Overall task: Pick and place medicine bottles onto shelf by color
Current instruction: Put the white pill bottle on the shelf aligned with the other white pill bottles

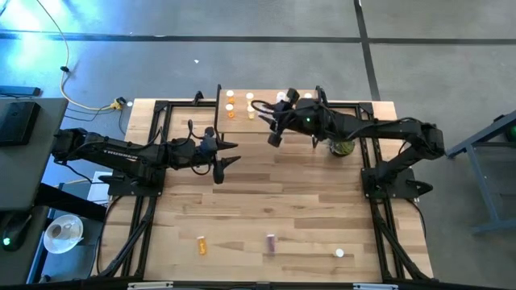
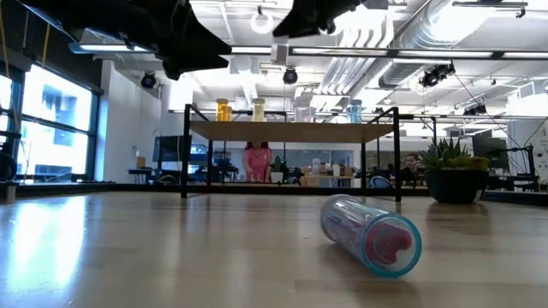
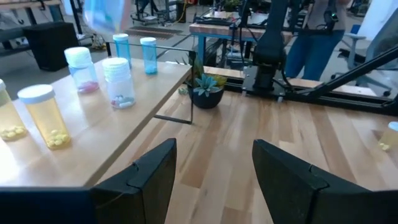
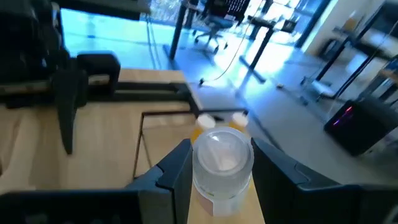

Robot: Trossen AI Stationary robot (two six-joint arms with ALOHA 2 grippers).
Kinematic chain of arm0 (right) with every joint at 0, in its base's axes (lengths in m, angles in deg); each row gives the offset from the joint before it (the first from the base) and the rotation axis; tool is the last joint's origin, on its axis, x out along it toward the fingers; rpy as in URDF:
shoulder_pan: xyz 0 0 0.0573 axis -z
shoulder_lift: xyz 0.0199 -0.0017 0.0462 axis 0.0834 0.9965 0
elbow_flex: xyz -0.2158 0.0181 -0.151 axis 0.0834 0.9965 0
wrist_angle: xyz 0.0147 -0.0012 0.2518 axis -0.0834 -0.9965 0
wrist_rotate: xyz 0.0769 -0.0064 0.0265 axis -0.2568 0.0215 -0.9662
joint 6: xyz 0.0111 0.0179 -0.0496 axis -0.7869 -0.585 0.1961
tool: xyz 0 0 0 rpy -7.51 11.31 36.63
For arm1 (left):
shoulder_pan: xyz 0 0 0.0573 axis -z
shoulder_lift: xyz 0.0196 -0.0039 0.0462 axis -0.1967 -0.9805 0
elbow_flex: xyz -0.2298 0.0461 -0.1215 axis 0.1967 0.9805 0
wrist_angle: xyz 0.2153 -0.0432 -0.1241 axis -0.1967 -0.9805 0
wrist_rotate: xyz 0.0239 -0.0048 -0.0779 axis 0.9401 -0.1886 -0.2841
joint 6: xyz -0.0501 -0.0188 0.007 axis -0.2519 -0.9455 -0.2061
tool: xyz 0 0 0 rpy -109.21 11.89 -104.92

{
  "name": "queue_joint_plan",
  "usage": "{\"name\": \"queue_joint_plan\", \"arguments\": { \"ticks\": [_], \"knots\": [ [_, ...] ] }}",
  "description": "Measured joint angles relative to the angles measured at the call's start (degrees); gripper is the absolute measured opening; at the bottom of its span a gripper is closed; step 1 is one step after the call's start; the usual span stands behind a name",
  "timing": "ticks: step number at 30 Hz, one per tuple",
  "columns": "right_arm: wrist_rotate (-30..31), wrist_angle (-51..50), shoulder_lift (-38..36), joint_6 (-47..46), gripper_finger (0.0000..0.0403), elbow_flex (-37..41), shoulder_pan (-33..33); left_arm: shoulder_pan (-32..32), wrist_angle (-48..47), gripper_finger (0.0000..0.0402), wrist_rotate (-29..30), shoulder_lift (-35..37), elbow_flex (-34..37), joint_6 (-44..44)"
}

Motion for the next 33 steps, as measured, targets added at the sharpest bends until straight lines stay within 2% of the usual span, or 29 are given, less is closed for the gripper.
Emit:
{"name": "queue_joint_plan", "arguments": {
  "ticks": [8, 15, 33],
  "knots": [
    [-3.6, -6.1, 0.2, -5.0, 0.0122, 0.0, 3.9, 0.0, 0.0, 0.0202, 0.5, 0.0, 0.0, 0.7],
    [-10.4, -6.4, 3.0, -7.4, 0.0122, 0.0, 5.5, 0.0, 0.2, 0.0202, 0.5, 0.0, 0.0, 0.8],
    [-6.3, -7.5, 6.6, -8.7, 0.0122, 0.0, 6.5, 0.0, 0.4, 0.0202, 0.5, 0.0, 0.0, 2.3]
  ]
}}
